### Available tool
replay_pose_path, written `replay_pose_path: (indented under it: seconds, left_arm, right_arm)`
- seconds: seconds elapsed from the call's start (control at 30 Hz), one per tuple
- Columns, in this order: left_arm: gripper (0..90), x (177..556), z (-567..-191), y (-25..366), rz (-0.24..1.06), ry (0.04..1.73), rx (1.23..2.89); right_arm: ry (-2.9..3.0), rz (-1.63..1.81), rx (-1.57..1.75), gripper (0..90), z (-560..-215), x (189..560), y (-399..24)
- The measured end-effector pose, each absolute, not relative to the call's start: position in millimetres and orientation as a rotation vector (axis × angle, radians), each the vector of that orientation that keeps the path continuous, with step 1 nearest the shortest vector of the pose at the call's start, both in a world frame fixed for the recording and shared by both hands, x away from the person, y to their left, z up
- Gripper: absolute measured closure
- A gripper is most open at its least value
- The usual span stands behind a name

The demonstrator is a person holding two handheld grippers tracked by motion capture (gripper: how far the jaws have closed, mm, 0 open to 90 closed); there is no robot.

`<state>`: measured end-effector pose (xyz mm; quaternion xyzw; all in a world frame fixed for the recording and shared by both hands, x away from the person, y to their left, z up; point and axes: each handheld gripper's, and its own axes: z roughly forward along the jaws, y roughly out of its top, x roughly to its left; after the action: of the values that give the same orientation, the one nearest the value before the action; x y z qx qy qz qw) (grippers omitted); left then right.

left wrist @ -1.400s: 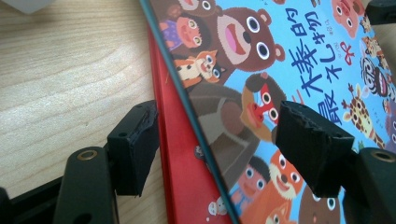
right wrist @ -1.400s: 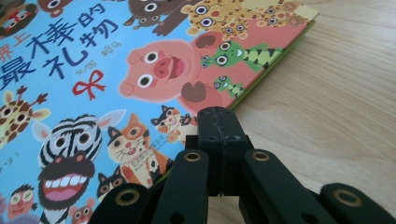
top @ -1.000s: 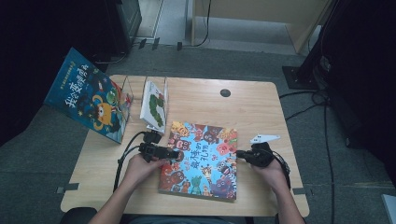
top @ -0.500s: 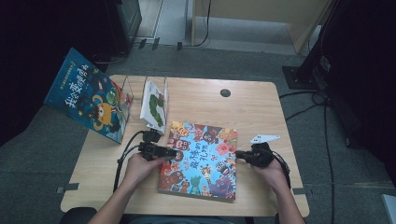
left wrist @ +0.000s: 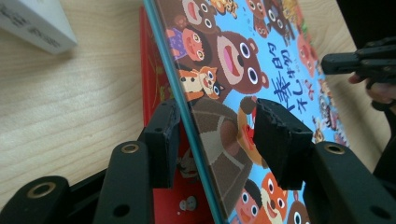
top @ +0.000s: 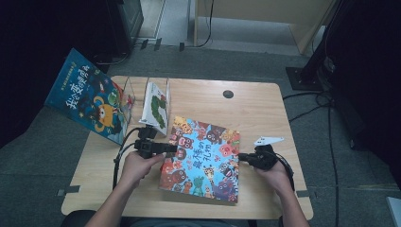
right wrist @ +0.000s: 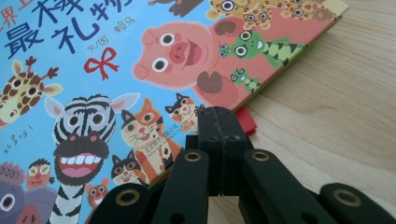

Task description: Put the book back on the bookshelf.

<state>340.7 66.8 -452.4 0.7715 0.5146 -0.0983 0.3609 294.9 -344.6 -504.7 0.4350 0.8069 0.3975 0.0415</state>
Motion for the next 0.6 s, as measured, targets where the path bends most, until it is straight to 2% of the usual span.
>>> replay_pose_path:
  seconds: [0.17,0.53,0.6]
  left_arm:
    - [54.5,345.2,-445.1,74.2,-0.281,1.342,1.946]
    - [59.9,352.9,-416.7,74.1,-0.290,1.331,1.990]
    - [61.2,354.6,-414.8,69.9,-0.366,1.311,1.992]
  right_arm:
    - [2.497,1.228,1.301,90.0,-505.1,295.4,-337.9]
    - [2.509,1.259,1.275,90.0,-507.2,297.7,-330.7]
    - [2.512,1.260,1.269,90.0,-507.5,298.3,-329.3]
